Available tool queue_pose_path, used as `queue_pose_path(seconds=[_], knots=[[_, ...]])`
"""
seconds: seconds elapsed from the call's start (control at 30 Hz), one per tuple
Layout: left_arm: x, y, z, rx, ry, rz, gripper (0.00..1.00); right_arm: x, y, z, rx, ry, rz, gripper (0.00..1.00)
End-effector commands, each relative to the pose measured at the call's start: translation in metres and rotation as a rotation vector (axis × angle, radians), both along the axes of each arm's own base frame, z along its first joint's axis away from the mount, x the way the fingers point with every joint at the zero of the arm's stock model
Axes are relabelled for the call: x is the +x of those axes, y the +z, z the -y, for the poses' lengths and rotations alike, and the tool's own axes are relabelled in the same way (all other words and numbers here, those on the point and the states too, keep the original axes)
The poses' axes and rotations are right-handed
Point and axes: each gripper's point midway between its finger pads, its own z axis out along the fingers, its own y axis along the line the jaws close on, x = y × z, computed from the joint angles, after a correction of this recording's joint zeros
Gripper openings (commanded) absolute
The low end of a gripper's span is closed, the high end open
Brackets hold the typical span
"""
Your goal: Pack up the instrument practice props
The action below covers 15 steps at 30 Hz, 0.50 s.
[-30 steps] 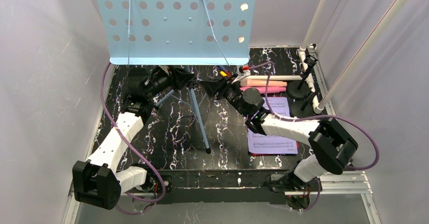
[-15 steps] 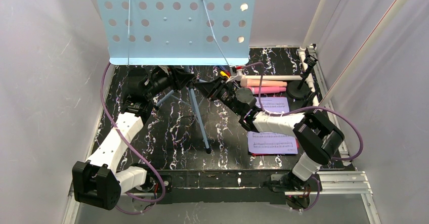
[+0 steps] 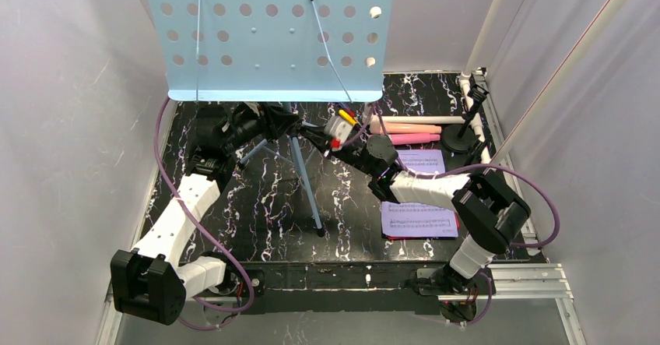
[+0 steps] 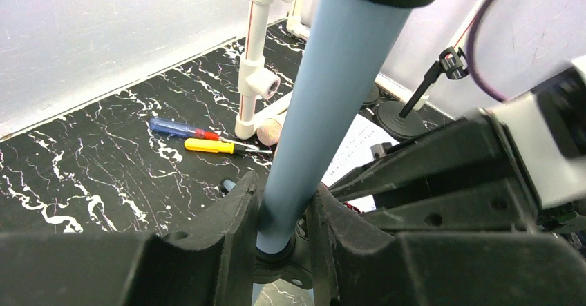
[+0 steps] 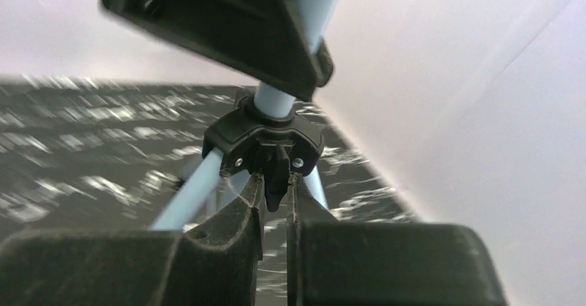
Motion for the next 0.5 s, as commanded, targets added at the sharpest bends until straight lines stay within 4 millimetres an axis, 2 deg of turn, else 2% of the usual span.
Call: queue_pose_path(seconds=[0.0,0.1,0.2,0.23,0.37,0.47], knots=[[-0.027,0.006,0.013,-0.040,-0.102,-0.070,0.00,0.016,-0.002,0.009,-0.451,-0.128,0.793,0.01],[-0.027,0.006,0.013,-0.039,-0.100,-0.069,0.00,0.033,0.000,0.019,-0.631,-0.275,1.084,0.01],[-0.027,0.007,0.013,-0.038,-0.098,-0.067,0.00,0.038,0.011,0.028,-0.693,-0.397,1.247,0.04],[-0.027,0.006,0.013,-0.037,-0.098,-0.067,0.00,0.038,0.014,0.030,-0.688,-0.422,1.268,0.08],[-0.027,0.007,0.012,-0.036,-0.095,-0.066,0.00,0.028,0.020,0.036,-0.524,-0.394,1.091,0.35],[-0.027,0.007,0.012,-0.033,-0.093,-0.063,0.00,0.019,0.014,0.036,-0.430,-0.304,0.853,0.51]])
